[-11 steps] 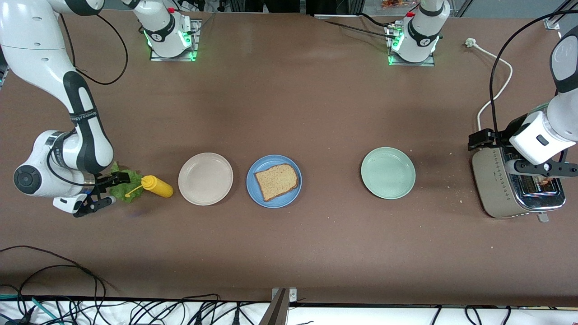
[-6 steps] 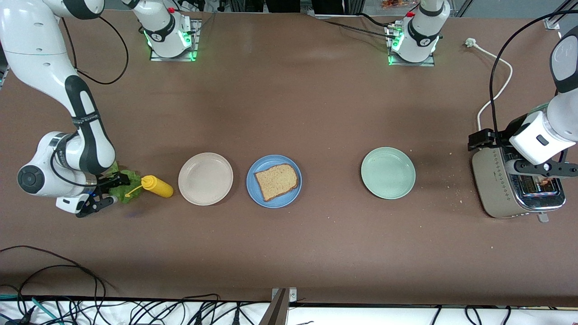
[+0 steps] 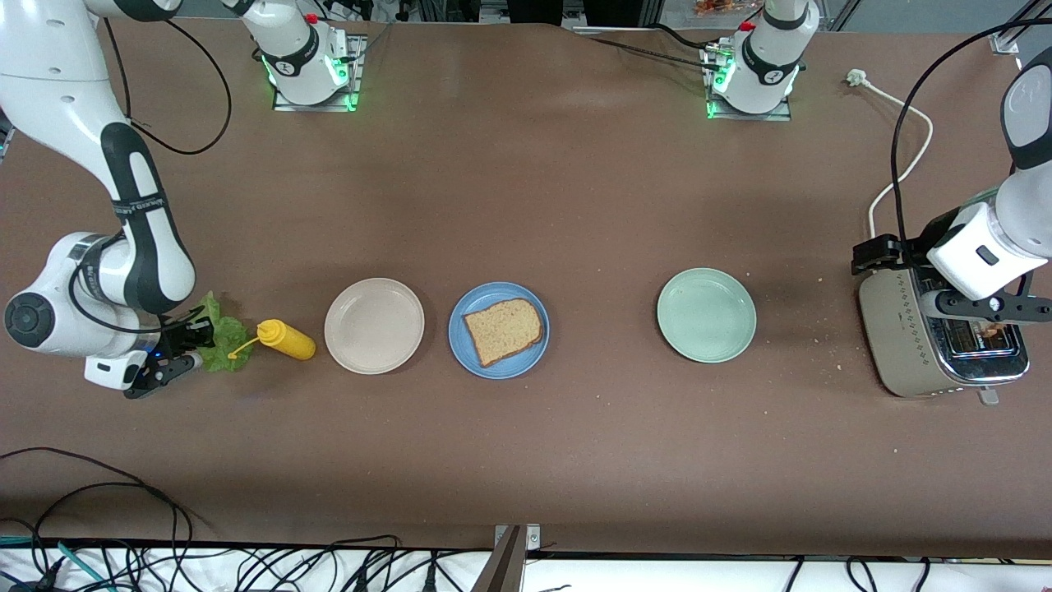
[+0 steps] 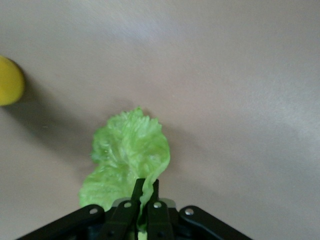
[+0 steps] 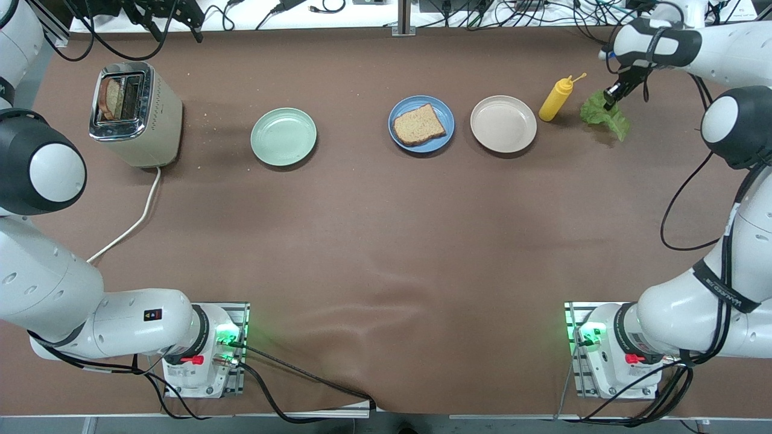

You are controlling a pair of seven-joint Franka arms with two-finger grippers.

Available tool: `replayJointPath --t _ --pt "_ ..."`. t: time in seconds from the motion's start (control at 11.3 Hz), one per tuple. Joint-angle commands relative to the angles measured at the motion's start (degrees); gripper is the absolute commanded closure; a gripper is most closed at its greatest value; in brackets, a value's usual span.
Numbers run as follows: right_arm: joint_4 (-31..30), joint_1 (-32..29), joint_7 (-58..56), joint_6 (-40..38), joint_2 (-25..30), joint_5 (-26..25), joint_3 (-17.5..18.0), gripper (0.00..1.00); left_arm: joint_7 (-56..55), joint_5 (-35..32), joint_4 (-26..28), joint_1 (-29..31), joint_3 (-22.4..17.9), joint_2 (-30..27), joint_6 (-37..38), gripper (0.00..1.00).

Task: Make sandwich in blue plate with both arms
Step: 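Lift the lettuce leaf with the right gripper toward the white plate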

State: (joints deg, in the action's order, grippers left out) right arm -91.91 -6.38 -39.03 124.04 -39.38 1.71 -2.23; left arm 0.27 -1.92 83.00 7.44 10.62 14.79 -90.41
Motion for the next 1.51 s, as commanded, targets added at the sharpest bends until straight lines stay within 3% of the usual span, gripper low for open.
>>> replayJointPath --t 0.0,0.89,1.42 --pt "-1.0 -0.5 -0.4 -6.9 6.8 0.8 1.7 1.0 1.1 -0.7 0.4 0.5 0.5 -0.2 0.3 0.0" --pt "-1.0 3.2 10.7 -25.1 24.9 1.0 4.5 1.0 1.1 -0.7 0.4 0.4 0.5 -0.1 0.2 0.0" --pt "0.5 15.0 26.9 -24.7 23.4 4.1 3.5 1.0 1.1 -0.7 0.4 0.4 0.5 -0.1 0.2 0.0"
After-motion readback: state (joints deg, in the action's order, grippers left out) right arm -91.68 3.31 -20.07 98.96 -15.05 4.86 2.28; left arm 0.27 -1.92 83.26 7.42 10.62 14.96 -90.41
